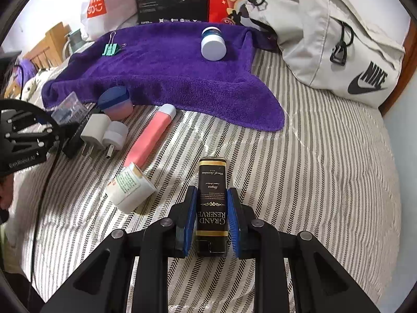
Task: Organize rigid objects
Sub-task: 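Place the mint bottle on the towel by the clip while the right tool sets the box by the jar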
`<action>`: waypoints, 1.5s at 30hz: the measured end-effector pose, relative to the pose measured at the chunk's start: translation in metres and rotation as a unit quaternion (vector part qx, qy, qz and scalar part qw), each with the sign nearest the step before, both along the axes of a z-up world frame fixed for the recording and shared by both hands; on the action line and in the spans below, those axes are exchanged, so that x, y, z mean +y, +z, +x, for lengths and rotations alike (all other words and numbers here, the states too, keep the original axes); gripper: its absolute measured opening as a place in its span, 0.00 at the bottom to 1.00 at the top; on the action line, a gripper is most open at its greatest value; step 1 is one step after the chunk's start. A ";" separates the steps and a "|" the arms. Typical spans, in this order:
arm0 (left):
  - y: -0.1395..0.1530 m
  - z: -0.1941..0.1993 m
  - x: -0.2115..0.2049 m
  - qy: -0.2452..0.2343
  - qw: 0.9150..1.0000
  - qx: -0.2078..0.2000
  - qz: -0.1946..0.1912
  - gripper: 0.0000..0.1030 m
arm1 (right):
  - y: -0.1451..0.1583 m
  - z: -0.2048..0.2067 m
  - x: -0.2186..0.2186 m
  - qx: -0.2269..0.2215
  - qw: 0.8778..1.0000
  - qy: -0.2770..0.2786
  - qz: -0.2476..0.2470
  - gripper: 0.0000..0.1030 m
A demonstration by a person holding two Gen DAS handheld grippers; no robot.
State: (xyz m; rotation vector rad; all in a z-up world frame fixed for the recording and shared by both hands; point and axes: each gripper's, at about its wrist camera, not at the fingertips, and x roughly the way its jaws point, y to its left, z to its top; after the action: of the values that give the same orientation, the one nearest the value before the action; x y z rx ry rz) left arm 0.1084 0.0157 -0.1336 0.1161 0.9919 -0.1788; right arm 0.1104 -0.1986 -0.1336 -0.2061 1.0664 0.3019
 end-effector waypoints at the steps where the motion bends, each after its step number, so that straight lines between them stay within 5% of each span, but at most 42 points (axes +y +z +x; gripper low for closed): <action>1: 0.000 -0.001 0.000 -0.001 1.000 0.000 -0.001 0.38 | 0.000 0.000 0.000 0.001 1.000 0.001 -0.001 0.22; 21: 0.041 -0.016 0.054 0.038 0.998 -0.006 -0.046 0.38 | 0.048 -0.007 0.005 -0.004 0.999 0.010 0.050 0.22; 34: 0.073 0.014 0.087 0.063 0.997 -0.019 -0.046 0.38 | 0.071 0.051 0.029 -0.014 0.997 0.035 0.072 0.22; 45: 0.053 0.071 0.091 0.060 0.997 -0.004 -0.047 0.38 | 0.048 0.115 0.036 0.008 0.998 0.023 0.064 0.22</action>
State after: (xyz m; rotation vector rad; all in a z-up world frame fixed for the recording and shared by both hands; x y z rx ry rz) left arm 0.1790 0.1062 -0.0802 -0.0294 0.9787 -0.1149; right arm 0.2257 -0.1623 -0.0858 -0.1138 1.0549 0.4133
